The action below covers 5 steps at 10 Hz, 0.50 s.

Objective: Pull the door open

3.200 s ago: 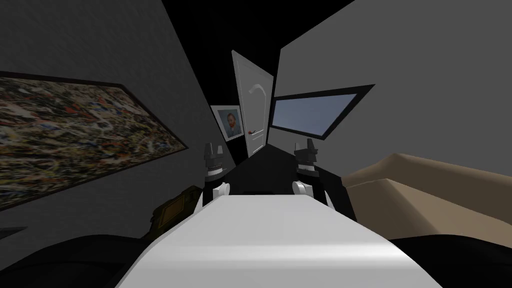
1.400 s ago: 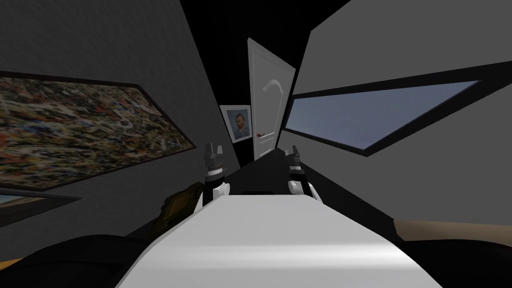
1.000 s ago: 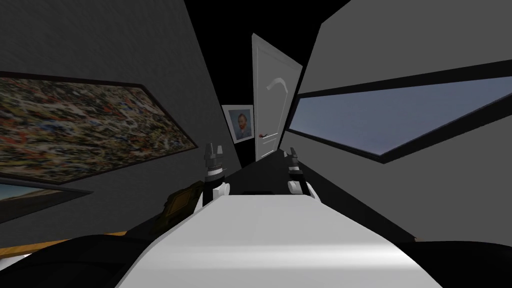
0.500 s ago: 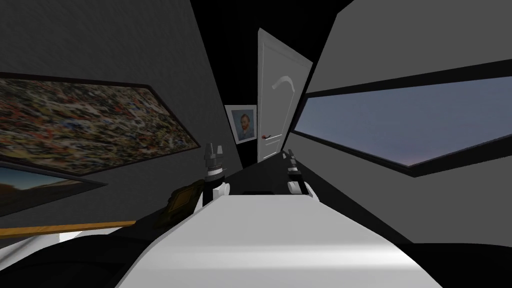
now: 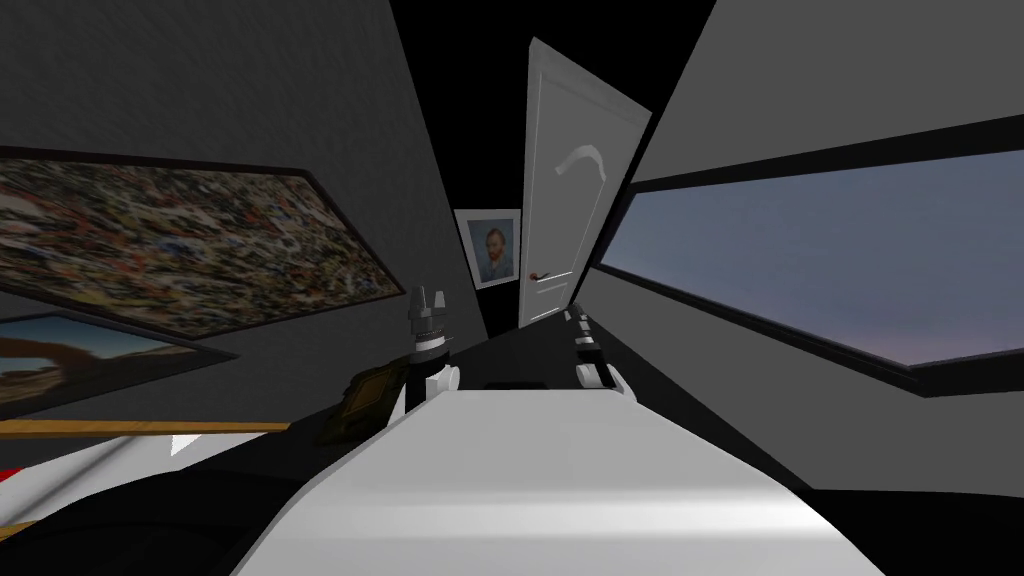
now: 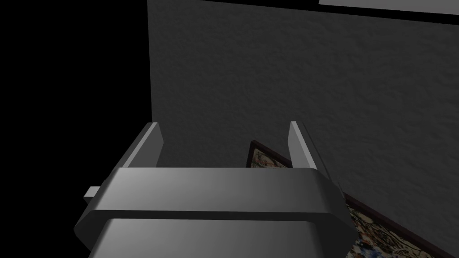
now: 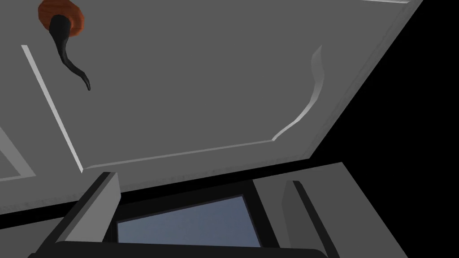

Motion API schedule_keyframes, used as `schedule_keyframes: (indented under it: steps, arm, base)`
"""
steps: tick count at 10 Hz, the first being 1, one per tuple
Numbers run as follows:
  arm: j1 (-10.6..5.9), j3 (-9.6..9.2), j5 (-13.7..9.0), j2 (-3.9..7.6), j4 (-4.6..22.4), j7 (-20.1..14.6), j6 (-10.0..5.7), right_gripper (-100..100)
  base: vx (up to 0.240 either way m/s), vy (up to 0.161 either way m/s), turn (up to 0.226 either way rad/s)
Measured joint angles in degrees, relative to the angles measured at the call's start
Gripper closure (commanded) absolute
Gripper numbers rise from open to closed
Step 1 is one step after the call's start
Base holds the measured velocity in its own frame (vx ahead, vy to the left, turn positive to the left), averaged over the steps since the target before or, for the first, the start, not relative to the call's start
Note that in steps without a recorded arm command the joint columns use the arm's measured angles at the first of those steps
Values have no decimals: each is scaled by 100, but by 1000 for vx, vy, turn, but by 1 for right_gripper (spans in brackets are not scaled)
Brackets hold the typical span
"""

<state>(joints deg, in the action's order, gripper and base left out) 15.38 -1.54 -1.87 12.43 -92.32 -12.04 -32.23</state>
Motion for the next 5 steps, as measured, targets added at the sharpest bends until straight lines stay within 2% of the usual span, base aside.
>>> schedule_keyframes:
  steps: [2,5]
  arm:
    - [-148,1,-19,96,297,-33,-30,-100]
    - [-273,-18,-39,228,793,-88,-207,-100]
  base:
    - [85,-47,136]
    - [90,-54,142]
